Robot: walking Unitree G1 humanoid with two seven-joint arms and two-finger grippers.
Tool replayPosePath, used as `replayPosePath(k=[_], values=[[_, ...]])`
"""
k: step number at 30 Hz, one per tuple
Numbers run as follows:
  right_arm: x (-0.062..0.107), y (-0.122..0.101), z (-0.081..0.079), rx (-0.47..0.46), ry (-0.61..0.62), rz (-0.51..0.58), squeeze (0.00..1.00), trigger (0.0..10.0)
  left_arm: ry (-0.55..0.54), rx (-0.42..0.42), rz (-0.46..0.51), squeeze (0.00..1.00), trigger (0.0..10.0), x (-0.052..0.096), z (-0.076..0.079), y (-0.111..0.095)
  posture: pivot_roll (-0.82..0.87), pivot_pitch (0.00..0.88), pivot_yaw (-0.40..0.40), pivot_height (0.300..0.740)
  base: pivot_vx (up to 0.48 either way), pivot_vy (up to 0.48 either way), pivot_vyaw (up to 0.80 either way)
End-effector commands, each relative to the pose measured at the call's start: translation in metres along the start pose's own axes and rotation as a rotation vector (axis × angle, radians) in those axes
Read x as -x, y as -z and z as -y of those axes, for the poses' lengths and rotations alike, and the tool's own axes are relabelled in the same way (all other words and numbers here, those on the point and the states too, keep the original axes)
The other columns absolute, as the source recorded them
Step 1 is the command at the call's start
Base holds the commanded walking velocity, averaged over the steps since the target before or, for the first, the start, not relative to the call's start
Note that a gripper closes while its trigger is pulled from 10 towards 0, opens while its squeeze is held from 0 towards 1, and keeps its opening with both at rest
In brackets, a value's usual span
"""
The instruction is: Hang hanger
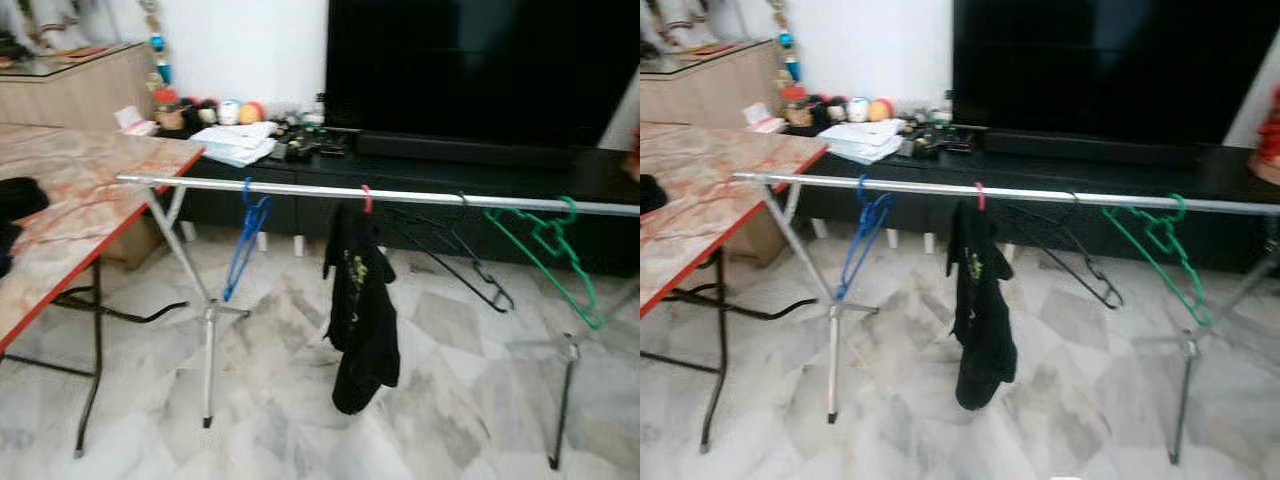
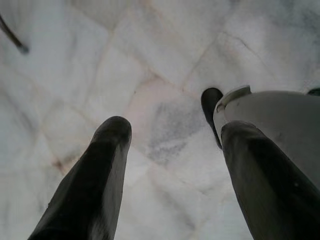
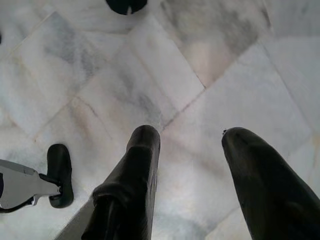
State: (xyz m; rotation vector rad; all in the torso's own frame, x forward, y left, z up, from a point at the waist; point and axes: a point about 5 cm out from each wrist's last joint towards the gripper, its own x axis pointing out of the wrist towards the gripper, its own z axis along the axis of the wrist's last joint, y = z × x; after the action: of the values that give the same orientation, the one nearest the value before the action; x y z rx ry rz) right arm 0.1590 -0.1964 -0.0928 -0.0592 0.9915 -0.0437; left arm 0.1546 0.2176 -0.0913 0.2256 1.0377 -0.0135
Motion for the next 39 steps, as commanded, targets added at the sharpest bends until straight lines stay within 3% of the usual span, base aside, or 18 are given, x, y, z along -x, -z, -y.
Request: replayPosePath(k=[1,16,22,35,39], values=[[0.0001,0.0001,0.0023,-0.001,0.007,-0.002,0.0,10.0,0.013,0.0,-0.005,0.0,10.0,-0.0011,0.0065,-0.0027,-0.04,0.0,0.036,0.74,0.0,0.0,-0.79],[0.0004,0.0014,0.0025,-0.001,0.012,-0.007,0.0,10.0,0.017,-0.035,-0.004,0.0,10.0,0.0002,0.0068,0.0027,-0.05,0.0,0.04,0.74,0.0,0.0,-0.79],[0.0004,0.0014,0.0027,-0.001,0.013,-0.007,0.0,10.0,0.015,-0.035,-0.012,0.0,10.0,0.0009,0.0032,0.0055,-0.05,0.0,0.04,0.74,0.0,-0.418,-0.79],[0.0007,0.0028,0.0025,0.001,0.015,-0.009,0.0,10.0,0.019,-0.05,-0.004,0.0,10.0,0.0,0.0065,0.0015,-0.06,0.0,0.045,0.74,0.0,0.0,-0.79],[0.0008,0.0033,0.0023,0.0,0.016,-0.01,0.0,10.0,0.02,-0.064,-0.007,0.0,10.0,0.0,0.0065,0.0019,-0.06,0.0,0.047,0.74,0.0,-0.428,-0.79]])
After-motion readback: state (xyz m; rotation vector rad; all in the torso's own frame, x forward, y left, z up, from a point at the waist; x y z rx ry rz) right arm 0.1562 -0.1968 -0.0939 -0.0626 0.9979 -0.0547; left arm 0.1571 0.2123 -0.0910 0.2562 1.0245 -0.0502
